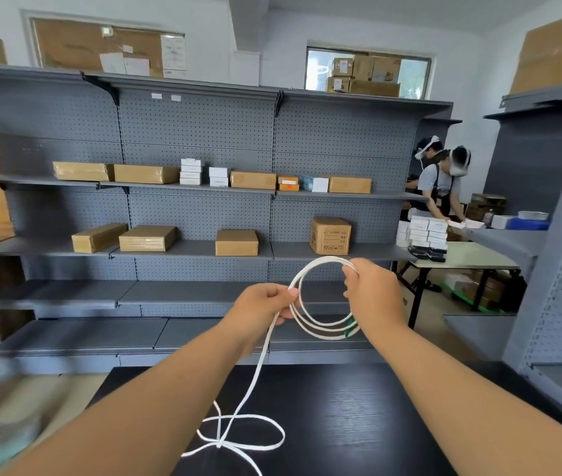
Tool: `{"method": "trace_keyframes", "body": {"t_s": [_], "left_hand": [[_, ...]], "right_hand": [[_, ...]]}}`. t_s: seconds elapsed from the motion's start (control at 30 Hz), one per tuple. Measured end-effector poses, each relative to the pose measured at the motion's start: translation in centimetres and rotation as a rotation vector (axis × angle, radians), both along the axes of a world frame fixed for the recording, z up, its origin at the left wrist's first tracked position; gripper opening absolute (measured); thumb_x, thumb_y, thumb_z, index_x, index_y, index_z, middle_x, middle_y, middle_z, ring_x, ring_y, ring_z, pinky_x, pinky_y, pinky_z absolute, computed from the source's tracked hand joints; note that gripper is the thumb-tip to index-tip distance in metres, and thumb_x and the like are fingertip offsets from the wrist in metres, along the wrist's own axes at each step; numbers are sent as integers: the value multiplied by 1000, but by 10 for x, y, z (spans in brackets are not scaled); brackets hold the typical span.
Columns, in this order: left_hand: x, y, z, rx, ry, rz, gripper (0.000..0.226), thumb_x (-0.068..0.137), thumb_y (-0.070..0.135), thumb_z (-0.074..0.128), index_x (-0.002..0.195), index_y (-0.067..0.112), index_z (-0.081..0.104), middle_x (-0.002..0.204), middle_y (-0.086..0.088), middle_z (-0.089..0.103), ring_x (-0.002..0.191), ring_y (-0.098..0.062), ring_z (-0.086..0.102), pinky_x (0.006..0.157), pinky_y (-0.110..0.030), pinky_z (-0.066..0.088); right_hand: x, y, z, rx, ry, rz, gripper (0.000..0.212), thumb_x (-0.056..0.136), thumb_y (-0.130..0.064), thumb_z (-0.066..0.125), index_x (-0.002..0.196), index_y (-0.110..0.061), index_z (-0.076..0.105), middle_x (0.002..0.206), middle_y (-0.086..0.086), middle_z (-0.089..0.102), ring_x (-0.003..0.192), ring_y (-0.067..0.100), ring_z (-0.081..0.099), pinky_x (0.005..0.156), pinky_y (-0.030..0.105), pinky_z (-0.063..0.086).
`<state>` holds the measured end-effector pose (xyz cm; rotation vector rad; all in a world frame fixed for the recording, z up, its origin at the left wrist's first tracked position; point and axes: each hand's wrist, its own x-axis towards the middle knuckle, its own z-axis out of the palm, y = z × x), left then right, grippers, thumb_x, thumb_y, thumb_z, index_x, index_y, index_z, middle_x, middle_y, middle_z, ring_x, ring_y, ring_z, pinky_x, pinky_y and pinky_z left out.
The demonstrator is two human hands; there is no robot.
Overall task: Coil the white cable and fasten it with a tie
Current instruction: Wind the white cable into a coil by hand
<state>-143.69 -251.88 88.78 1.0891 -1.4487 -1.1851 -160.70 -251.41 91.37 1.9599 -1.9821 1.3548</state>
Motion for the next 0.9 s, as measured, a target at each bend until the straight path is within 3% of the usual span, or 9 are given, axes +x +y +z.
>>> {"method": "trace_keyframes", "body": {"t_s": [0.1,0.2,0.3,0.5,0.6,0.77,0.9], "left_hand": [[-3,-2,3,25,-26,58,19,92,24,57,88,10,69,88,-10,70,79,-15,61,72,-21,46],[-13,-2,2,5,-8,142,22,94,27,52,86,11,64,98,-15,71,81,-18,62,73,-23,48],[-25,1,2,-3,81,205,21,97,27,46,84,16,58,91,-2,71,80,-17,61,73,-25,47],[-31,8,7,-23,325,239,19,97,26,46,86,14,55,75,-2,67,66,-14,64,62,-24,48],[-23,8,11,-111,242,249,17,96,25,47,85,15,55,68,0,60,52,-6,58,56,-21,46],[-4,2,21,-280,3,272,17,95,22,49,79,21,55,64,3,57,45,-5,51,54,-23,44],[9,-1,32,-379,-176,252,17,95,24,50,79,20,54,62,7,57,41,0,49,48,-16,43]], "right_hand": [[-4,-1,-1,0,-28,9,27,96,-24,41,85,-7,58,79,15,64,78,33,61,70,43,52],[-3,-5,-5,-20,-82,38,25,96,-23,42,81,-10,58,78,13,64,76,32,63,68,44,53],[1,-5,-8,-15,-200,64,27,96,-22,41,79,-9,59,72,7,63,71,28,65,68,43,53],[13,-3,-13,-23,-359,88,23,97,-19,42,82,-12,59,76,4,62,63,17,64,55,24,44],[18,-4,-17,-10,-407,101,21,97,-18,42,81,-14,56,76,1,61,58,8,59,45,11,37],[30,-8,-18,58,-494,162,22,96,-16,41,76,-21,48,87,5,64,69,16,66,65,34,55],[39,-10,-10,82,-491,222,13,95,-11,42,105,-19,46,94,2,59,78,19,66,73,39,55]]}}
